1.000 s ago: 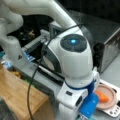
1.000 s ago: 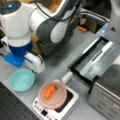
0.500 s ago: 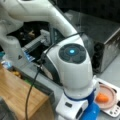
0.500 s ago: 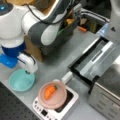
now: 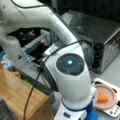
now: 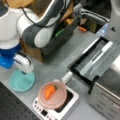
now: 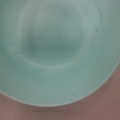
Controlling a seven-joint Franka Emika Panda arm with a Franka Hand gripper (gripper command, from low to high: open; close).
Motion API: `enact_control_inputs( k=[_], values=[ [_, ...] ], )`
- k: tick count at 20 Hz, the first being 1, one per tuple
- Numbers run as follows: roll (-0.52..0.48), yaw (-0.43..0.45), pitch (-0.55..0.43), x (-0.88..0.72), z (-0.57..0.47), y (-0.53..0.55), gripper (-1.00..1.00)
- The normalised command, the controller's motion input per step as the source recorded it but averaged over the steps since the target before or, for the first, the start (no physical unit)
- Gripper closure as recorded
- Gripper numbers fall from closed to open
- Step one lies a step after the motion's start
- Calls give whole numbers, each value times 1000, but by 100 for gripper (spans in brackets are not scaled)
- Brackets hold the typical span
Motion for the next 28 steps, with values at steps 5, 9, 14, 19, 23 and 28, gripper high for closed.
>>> enact_control_inputs(
  k=[5,9,14,19,23,28],
  values=[
    [269,26,154,412,13,-383,-100],
    [247,33,131,390,18,-329,-100],
    [237,64,106,335,42,-255,-100],
    [197,83,72,277,-29,-204,-100],
    [150,106,79,252,-85,-187,-100],
    [107,93,48,206,-73,-148,-100]
  ],
)
